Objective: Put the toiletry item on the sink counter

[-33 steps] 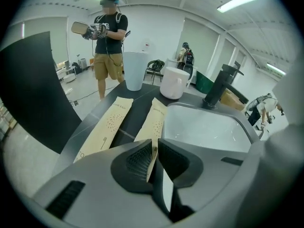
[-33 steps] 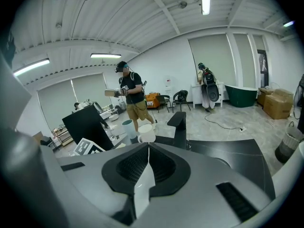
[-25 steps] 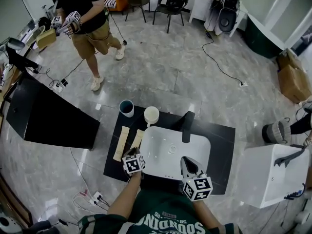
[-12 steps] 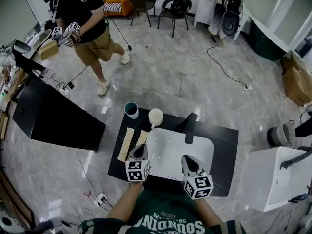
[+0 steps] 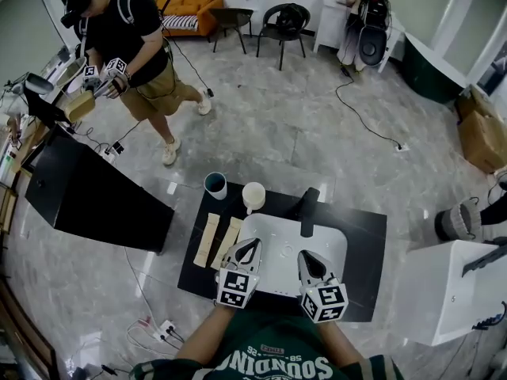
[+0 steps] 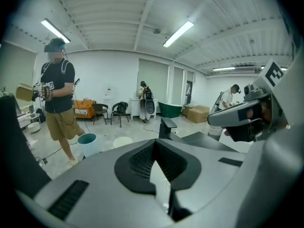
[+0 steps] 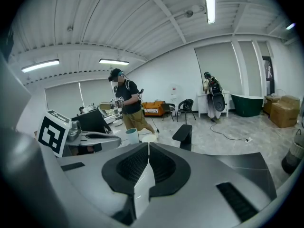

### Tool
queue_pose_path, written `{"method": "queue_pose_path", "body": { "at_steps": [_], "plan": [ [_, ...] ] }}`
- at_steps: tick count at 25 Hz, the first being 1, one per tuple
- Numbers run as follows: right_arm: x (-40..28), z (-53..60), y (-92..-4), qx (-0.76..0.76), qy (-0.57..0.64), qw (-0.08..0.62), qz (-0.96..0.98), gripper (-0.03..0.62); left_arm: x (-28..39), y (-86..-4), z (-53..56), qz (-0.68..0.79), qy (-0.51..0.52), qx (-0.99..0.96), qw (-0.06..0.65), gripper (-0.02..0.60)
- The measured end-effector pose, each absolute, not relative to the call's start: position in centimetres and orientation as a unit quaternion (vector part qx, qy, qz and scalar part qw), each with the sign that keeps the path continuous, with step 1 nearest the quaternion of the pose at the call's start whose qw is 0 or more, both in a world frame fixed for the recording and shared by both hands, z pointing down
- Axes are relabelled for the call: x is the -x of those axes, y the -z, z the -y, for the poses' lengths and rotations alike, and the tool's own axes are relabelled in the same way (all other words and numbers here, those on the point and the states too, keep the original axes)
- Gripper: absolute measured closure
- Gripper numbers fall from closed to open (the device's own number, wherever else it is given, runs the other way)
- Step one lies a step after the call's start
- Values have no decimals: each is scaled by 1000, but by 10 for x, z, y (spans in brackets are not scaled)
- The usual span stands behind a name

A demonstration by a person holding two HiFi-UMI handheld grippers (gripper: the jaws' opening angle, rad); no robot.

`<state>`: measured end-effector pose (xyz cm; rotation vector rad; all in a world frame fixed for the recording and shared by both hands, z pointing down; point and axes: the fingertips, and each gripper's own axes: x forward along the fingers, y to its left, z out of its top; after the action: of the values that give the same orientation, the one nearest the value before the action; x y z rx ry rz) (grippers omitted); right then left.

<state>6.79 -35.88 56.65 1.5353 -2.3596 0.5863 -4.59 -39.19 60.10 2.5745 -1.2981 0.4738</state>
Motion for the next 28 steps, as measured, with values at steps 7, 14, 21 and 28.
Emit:
{"method": "queue_pose_path", "body": {
  "at_steps": [7, 14, 21, 28],
  "plan": [
    [-71, 355, -571, -533, -206, 131, 810, 551, 30, -591, 390, 416, -161, -890, 91, 572],
    [-73, 351, -568, -534, -204, 136, 810, 553, 29, -592, 388, 415, -169, -889, 92, 572],
    [-75, 347, -569, -533, -207, 134, 809, 553, 25, -598, 381, 407, -178, -891, 97, 572],
    [-73, 343, -569, -531, -206, 135, 811, 553, 24, -603, 377, 400, -183, -892, 110, 571]
  ]
}}
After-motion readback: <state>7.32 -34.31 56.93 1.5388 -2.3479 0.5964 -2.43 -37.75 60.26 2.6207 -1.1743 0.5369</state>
